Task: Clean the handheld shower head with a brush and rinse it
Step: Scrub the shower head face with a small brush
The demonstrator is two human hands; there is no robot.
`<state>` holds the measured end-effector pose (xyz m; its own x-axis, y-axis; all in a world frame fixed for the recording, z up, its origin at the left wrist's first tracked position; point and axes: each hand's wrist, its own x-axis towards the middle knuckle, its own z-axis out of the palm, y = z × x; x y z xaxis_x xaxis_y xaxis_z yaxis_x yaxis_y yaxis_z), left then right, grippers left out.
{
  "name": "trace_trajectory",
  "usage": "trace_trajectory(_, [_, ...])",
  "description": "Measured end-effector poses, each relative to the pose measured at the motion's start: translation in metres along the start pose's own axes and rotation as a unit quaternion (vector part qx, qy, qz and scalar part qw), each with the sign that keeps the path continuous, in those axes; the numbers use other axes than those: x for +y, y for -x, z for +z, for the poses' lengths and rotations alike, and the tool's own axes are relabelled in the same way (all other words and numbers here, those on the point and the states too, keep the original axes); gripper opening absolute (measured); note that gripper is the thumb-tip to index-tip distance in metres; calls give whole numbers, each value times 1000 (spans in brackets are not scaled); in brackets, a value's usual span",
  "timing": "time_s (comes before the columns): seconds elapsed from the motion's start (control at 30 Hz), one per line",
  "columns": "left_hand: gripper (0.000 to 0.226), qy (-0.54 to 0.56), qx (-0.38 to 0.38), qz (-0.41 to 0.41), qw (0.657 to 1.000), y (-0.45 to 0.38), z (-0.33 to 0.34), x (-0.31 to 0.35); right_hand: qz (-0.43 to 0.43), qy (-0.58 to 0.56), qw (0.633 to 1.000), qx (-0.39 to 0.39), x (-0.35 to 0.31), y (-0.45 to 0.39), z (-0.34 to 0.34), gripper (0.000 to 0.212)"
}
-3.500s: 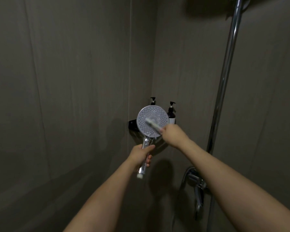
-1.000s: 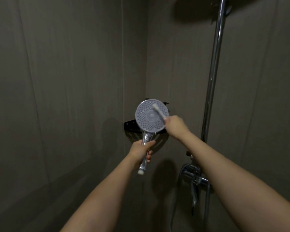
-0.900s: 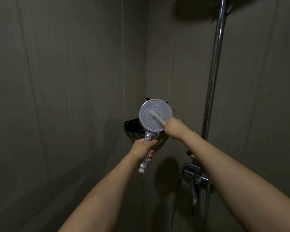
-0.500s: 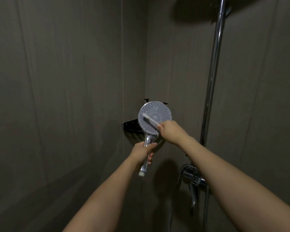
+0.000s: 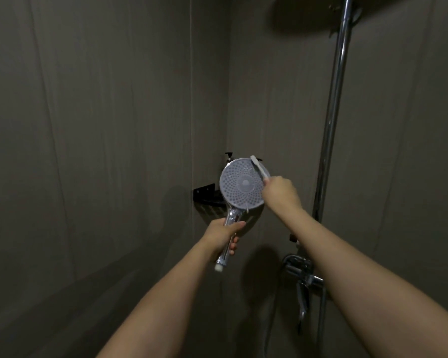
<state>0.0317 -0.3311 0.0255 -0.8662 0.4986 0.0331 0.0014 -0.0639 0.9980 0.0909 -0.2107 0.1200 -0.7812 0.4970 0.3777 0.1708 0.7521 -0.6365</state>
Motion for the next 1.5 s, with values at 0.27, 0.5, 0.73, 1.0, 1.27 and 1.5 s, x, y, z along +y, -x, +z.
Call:
trace_trajectory(0.27, [18, 5, 0, -6, 1000, -1, -3, -6, 17, 57, 998, 9, 0, -2, -6, 28])
trace_trajectory(0.5, [20, 0, 8, -3, 1000, -3, -2, -3, 20, 66, 998, -11, 12, -2, 5, 29])
trace_trajectory(0.73, [20, 8, 5, 0, 1000, -6, -5, -5, -21, 77, 996, -49, 15, 1, 18, 28])
trace_trajectory(1.0, [13, 19, 4, 1, 1000, -6, -12, -4, -44, 66, 993, -86, 26, 2, 23, 24])
trace_trajectory(1.27, [13, 23, -1, -1, 1000, -8, -9, -4, -30, 77, 992, -99, 31, 5, 27, 29])
trace_trajectory(1.5, [11, 28, 2, -2, 1000, -12, -5, -10, -41, 74, 994, -73, 36, 7, 24, 29])
